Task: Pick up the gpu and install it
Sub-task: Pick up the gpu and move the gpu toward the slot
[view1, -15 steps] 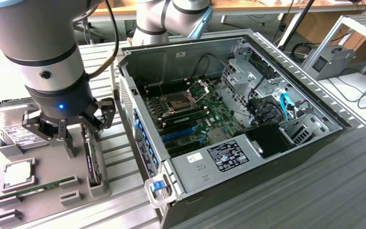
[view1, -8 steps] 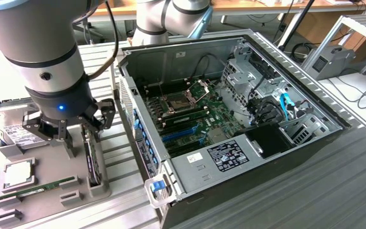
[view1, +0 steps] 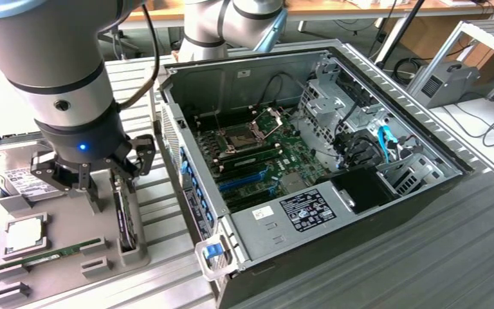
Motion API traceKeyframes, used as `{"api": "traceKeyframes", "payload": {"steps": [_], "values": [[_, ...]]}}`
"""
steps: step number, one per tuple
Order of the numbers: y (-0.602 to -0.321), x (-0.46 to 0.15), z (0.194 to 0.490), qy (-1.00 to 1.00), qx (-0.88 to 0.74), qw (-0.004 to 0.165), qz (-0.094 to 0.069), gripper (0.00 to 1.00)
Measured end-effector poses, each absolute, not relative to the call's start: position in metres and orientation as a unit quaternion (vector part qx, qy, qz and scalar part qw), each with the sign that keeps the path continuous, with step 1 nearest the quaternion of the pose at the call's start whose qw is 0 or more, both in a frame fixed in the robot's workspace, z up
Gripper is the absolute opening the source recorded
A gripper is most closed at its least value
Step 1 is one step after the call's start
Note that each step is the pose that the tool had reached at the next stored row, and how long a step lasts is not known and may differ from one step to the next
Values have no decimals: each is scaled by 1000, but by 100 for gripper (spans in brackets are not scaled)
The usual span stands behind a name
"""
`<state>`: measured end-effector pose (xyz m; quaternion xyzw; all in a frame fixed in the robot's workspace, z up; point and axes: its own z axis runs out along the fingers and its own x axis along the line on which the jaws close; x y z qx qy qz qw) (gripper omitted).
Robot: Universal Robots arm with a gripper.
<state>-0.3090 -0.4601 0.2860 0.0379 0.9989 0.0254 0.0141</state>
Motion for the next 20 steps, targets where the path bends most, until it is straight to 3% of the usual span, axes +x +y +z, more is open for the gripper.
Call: {"api": "traceKeyframes", "payload": {"steps": [20], "values": [[-460, -310, 280, 999, 38, 14, 25, 56]]}}
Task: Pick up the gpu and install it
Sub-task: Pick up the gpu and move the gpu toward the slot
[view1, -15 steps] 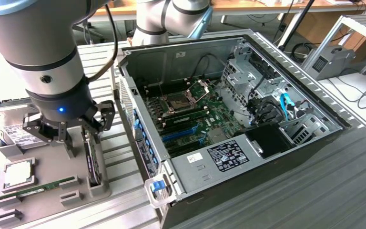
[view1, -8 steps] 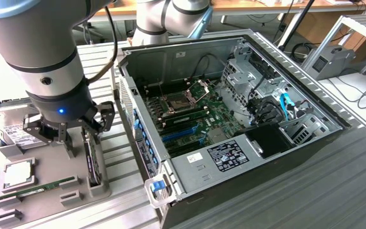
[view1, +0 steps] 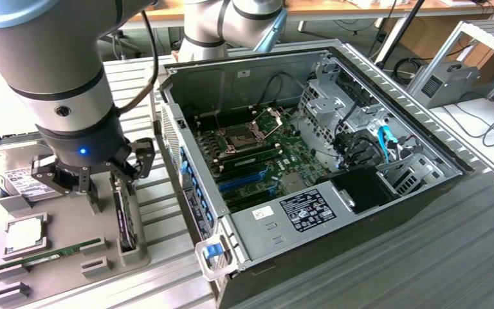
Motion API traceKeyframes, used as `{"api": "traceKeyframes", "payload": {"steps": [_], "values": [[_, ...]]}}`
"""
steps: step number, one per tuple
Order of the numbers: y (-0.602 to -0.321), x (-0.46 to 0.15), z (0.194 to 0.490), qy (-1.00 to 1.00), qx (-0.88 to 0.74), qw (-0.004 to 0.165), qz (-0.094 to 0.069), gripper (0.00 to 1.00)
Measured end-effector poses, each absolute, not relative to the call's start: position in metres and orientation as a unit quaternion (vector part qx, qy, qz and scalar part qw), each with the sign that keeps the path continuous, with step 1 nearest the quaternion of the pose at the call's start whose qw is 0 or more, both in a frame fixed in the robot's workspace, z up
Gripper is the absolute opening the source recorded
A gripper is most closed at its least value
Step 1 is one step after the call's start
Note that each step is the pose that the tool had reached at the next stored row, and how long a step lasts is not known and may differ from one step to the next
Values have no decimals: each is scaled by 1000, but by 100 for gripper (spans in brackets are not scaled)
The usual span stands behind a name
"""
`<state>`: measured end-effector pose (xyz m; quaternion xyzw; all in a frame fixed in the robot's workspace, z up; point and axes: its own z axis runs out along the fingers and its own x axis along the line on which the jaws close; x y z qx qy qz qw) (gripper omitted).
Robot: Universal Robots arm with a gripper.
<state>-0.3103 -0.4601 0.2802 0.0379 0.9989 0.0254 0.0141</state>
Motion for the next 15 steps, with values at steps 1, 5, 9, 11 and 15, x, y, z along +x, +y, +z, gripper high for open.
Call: {"api": "traceKeyframes", "payload": {"steps": [1, 5, 9, 11, 15], "values": [[-460, -310, 280, 999, 38, 14, 25, 56], [-460, -311, 279, 999, 38, 14, 25, 56], [-460, -311, 278, 999, 38, 14, 25, 56], [-460, -311, 277, 999, 38, 14, 25, 56], [-460, -311, 276, 999, 38, 14, 25, 56]]}}
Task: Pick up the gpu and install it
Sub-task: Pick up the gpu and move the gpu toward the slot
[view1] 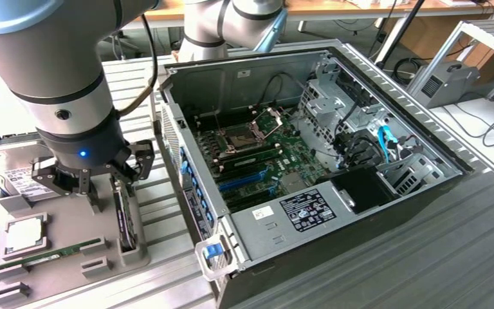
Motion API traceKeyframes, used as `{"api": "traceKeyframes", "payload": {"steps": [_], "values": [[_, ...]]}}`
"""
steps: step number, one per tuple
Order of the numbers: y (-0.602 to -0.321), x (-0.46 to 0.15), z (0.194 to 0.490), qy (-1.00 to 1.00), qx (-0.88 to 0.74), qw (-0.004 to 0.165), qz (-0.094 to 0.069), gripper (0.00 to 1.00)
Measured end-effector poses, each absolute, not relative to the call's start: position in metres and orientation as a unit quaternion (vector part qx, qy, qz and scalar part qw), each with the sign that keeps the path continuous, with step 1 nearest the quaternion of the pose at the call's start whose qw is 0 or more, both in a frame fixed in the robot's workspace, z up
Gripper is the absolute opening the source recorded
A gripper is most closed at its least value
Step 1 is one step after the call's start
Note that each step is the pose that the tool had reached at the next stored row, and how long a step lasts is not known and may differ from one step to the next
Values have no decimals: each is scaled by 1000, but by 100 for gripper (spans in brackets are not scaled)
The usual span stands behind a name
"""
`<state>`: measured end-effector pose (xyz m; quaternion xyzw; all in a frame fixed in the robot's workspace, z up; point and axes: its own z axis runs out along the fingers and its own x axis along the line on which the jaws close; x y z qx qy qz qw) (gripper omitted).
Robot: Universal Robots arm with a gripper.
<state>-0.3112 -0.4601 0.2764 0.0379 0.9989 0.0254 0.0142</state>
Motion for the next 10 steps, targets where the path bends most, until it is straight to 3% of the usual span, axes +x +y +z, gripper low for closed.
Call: {"api": "traceKeyframes", "payload": {"steps": [10], "values": [[-460, -312, 274, 999, 38, 14, 25, 56]]}}
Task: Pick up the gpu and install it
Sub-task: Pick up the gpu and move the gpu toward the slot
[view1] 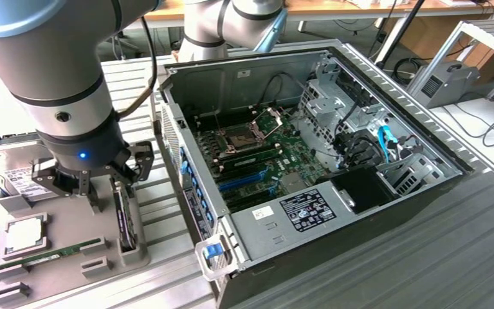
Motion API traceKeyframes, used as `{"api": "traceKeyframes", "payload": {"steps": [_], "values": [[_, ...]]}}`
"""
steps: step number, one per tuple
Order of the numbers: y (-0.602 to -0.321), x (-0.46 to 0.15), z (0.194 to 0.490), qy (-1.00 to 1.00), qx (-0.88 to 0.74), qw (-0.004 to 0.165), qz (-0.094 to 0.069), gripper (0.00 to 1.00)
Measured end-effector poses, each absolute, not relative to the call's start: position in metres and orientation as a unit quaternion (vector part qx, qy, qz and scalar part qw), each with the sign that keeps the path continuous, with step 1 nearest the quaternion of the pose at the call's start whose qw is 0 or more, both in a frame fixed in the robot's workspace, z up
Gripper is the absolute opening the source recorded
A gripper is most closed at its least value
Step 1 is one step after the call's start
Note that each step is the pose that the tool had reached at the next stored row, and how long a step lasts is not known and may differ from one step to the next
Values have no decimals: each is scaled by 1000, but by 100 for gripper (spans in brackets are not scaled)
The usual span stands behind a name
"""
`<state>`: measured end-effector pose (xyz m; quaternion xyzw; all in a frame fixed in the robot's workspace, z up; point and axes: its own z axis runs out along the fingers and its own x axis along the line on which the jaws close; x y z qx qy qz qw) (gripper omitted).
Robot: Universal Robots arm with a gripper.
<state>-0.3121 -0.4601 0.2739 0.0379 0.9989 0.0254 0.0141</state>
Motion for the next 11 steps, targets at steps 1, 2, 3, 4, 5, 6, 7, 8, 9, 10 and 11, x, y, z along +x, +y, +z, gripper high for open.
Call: {"api": "traceKeyframes", "payload": {"steps": [1, 2, 3, 4, 5, 6, 7, 8, 9, 10, 11], "values": [[-460, -312, 274, 999, 38, 14, 25, 56], [-460, -312, 273, 999, 38, 14, 25, 56], [-460, -312, 273, 999, 38, 14, 25, 56], [-460, -312, 273, 999, 38, 14, 25, 56], [-460, -312, 273, 999, 38, 14, 25, 56], [-460, -313, 272, 999, 38, 14, 25, 56], [-460, -313, 272, 999, 38, 14, 25, 56], [-460, -313, 272, 999, 38, 14, 25, 56], [-460, -313, 272, 999, 38, 14, 25, 56], [-460, -313, 272, 999, 38, 14, 25, 56], [-460, -313, 271, 999, 38, 14, 25, 56]]}}
